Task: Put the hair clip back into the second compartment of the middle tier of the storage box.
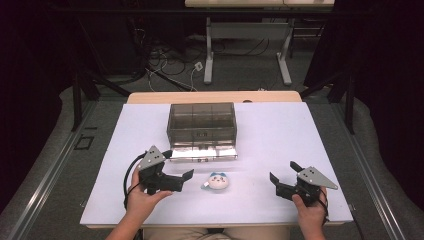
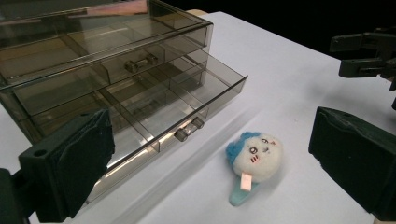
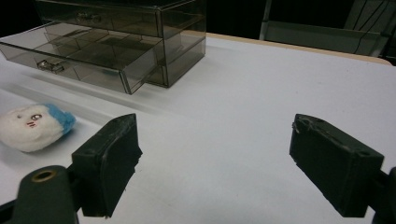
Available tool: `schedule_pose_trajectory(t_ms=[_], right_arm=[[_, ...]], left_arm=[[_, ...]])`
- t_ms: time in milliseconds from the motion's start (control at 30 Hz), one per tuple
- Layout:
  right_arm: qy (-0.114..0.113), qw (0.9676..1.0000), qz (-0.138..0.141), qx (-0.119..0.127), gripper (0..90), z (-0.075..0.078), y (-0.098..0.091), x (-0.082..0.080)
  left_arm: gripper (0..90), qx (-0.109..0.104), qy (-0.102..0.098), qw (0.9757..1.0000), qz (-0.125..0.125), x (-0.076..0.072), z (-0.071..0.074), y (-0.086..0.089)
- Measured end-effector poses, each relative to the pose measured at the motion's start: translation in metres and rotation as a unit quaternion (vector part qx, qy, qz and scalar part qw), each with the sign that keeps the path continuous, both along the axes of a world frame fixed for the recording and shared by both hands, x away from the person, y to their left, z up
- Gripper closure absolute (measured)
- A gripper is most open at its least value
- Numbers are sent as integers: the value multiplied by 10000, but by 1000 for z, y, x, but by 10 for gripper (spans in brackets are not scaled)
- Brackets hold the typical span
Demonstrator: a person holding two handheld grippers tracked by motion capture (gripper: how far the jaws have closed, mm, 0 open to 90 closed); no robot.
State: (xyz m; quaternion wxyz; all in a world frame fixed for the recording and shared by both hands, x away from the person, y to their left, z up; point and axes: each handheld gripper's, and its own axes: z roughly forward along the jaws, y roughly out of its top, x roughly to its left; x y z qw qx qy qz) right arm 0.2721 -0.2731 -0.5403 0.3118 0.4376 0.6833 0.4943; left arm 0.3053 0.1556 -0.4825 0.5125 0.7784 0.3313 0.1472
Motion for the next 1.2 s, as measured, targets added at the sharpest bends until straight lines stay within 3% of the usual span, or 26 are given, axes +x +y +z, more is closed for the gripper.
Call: schedule_pose_trajectory(t_ms=[667,1200], right_arm=[[7,10000,2,14,153,-1,-1,1],[72,10000,-3,-7,154,-1,-2,0]], left_arm=[[2,415,265,9981,-368,7,1,-32],[5,576,475,9955,-579,14,-6,-51]])
